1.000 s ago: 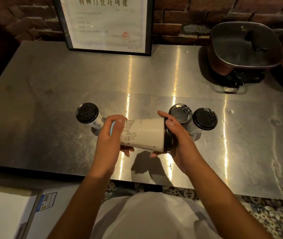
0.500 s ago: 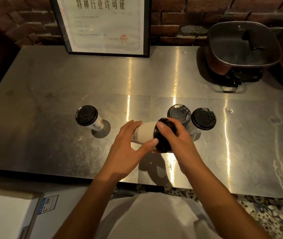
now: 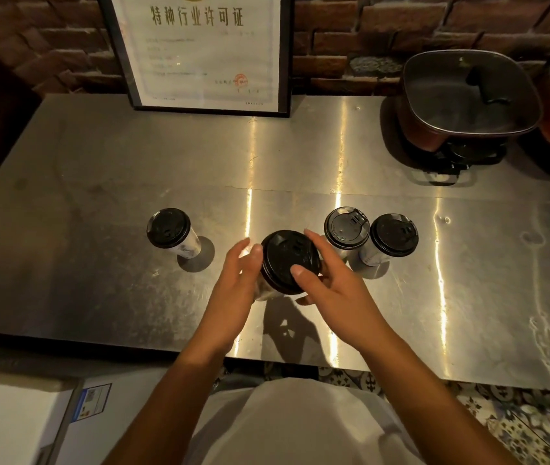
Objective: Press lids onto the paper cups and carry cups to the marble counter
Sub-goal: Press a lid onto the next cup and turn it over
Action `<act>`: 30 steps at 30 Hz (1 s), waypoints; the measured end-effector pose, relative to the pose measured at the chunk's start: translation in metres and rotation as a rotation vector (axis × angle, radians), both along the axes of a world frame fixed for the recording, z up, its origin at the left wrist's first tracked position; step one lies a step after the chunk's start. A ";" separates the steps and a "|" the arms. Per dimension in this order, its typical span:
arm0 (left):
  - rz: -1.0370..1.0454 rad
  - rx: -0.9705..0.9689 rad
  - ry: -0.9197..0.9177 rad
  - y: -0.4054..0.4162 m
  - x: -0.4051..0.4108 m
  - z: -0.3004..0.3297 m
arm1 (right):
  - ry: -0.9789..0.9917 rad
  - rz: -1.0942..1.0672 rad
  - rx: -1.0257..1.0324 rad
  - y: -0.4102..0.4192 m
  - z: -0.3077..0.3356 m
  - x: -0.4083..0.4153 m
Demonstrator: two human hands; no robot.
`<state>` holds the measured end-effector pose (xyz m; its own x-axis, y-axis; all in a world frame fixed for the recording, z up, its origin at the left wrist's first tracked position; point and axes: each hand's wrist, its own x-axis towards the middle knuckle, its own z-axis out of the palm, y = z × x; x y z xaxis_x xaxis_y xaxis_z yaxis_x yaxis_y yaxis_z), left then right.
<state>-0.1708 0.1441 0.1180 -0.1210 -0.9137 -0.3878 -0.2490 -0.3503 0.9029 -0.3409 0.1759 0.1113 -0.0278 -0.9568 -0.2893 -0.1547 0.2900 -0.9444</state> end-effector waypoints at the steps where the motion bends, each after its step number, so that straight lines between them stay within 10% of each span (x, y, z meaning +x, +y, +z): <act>1: 0.017 -0.011 -0.020 0.002 -0.002 -0.002 | 0.008 -0.011 0.002 0.001 -0.002 0.001; 30: -0.111 -0.122 -0.075 -0.097 0.059 -0.065 | -0.125 -0.215 0.089 -0.114 -0.047 0.088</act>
<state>-0.1116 0.0474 0.0532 -0.1989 -0.9371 -0.2869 -0.3483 -0.2060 0.9145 -0.2525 0.0617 0.0646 -0.1865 -0.9035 -0.3859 0.0361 0.3862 -0.9217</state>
